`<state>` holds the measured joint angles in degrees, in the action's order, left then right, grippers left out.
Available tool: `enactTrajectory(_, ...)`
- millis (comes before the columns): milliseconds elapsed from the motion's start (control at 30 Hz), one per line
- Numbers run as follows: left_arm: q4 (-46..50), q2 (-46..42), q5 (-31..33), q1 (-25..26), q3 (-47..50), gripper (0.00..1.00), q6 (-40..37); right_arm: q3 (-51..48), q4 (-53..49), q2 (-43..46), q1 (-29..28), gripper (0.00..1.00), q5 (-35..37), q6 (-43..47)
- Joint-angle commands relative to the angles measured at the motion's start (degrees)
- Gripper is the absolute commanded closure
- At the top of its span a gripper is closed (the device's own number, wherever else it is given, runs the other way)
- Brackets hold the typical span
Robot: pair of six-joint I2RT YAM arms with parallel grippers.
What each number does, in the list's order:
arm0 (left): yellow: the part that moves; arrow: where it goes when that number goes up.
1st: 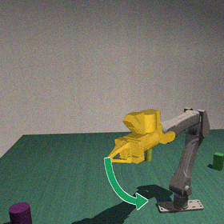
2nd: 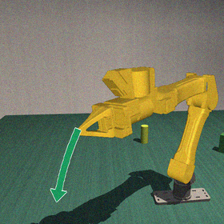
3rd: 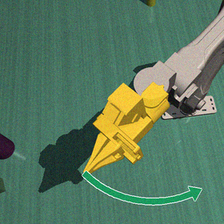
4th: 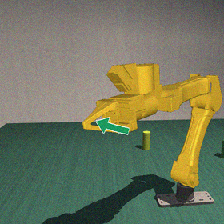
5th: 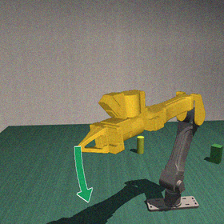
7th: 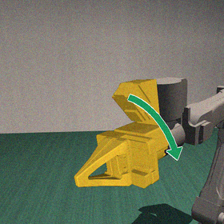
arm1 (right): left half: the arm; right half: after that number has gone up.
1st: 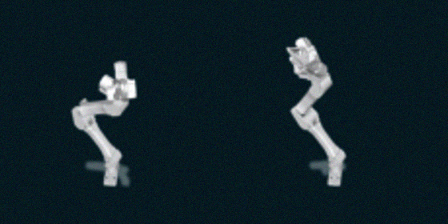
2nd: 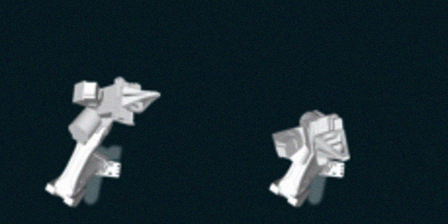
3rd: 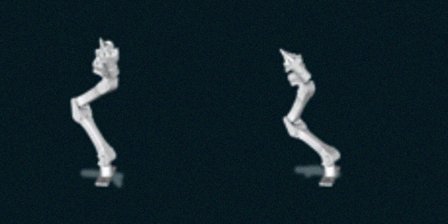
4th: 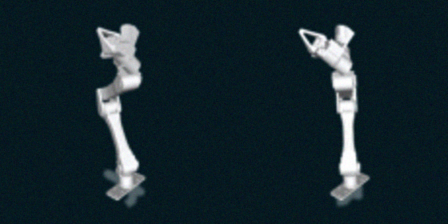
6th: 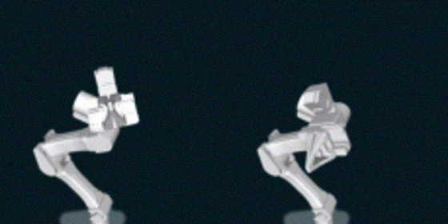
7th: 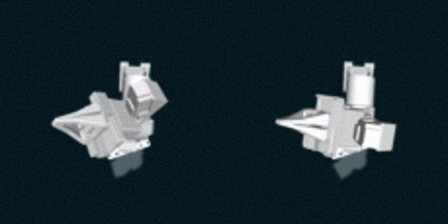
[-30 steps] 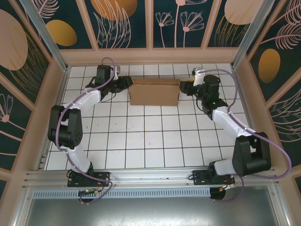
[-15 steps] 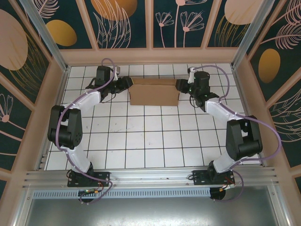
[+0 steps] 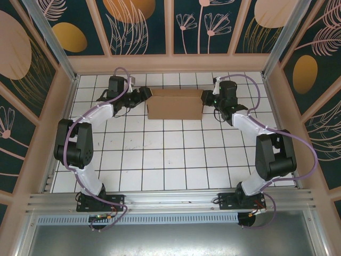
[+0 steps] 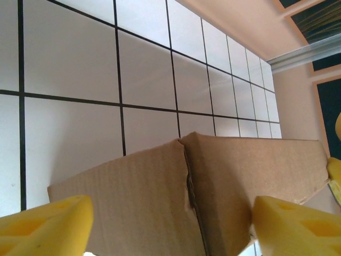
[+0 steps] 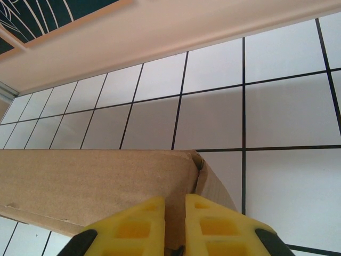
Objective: Fold the paper box
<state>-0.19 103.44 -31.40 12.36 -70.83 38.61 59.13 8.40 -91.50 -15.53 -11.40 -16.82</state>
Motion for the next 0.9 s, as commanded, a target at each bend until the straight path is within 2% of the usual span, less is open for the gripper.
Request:
enactTrajectory(0, 1.7, -0.2, -2.5, 0.5, -1.5, 0.15, -0.2, -1.1, -11.8, -2.6, -0.5, 0.87, 2.9, 1.9)
enactTrajectory(200, 3.0, 1.3, -1.3, -0.2, -4.6, 0.09, -1.3, -0.6, -12.4, -2.9, -0.8, 0.87, 3.7, 2.7)
enactTrajectory(267, 3.3, 2.2, -1.9, -0.4, -4.5, 0.14, -1.5, -0.6, -12.6, -2.8, -0.7, 0.86, 3.9, 2.8)
enactTrajectory(367, 3.1, 2.6, -2.3, -0.5, -3.1, 0.33, -2.1, -0.8, -12.7, -2.7, -0.8, 0.86, 4.0, 2.8)
enactTrajectory(533, 2.8, 4.1, -3.8, -0.6, 0.5, 0.51, -3.2, -1.3, -12.0, -2.8, -0.6, 0.83, 3.1, 2.3)
enactTrajectory(733, 0.6, 4.8, -4.4, -0.5, 5.9, 0.59, -2.7, -2.5, -11.2, -2.5, 0.3, 0.74, 0.6, 1.2)
enactTrajectory(867, -0.4, 5.2, -4.6, -0.5, 8.0, 0.69, -2.8, -3.8, -9.7, -2.4, 0.9, 0.85, -3.5, -0.7)
